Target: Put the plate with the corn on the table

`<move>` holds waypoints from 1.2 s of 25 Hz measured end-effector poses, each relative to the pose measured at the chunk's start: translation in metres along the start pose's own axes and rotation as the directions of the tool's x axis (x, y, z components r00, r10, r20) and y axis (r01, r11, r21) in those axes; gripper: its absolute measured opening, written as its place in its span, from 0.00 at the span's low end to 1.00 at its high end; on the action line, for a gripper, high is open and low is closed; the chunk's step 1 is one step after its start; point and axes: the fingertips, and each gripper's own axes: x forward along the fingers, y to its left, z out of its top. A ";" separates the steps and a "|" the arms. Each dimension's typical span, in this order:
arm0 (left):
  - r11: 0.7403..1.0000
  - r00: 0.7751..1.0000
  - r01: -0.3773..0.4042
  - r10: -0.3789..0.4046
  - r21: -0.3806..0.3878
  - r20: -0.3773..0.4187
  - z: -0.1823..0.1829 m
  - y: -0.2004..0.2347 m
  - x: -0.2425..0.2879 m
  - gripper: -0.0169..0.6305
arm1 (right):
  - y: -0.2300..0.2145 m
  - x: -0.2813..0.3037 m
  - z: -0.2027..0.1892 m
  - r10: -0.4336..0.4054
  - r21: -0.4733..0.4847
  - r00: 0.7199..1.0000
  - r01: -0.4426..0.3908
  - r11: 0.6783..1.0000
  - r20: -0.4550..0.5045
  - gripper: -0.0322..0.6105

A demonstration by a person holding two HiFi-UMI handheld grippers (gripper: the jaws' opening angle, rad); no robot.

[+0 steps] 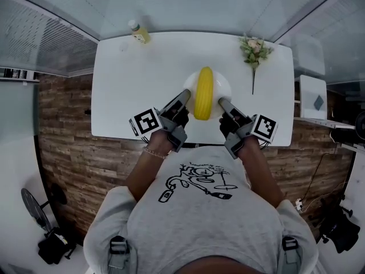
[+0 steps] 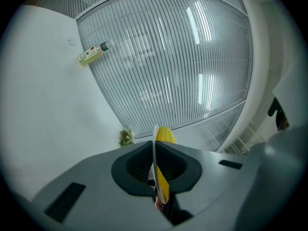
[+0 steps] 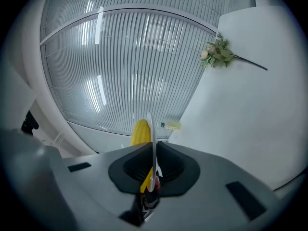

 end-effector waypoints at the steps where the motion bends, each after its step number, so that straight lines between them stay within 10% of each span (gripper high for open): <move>1: 1.000 1.000 -0.001 0.001 0.000 -0.004 0.001 0.001 0.000 0.07 | -0.001 0.001 -0.001 -0.002 0.002 1.000 0.002 1.000 0.000 0.09; 30: 0.999 0.987 -0.044 0.042 -0.011 -0.157 0.000 0.106 0.004 0.07 | -0.088 0.050 -0.020 -0.114 0.024 0.993 0.115 0.993 -0.030 0.08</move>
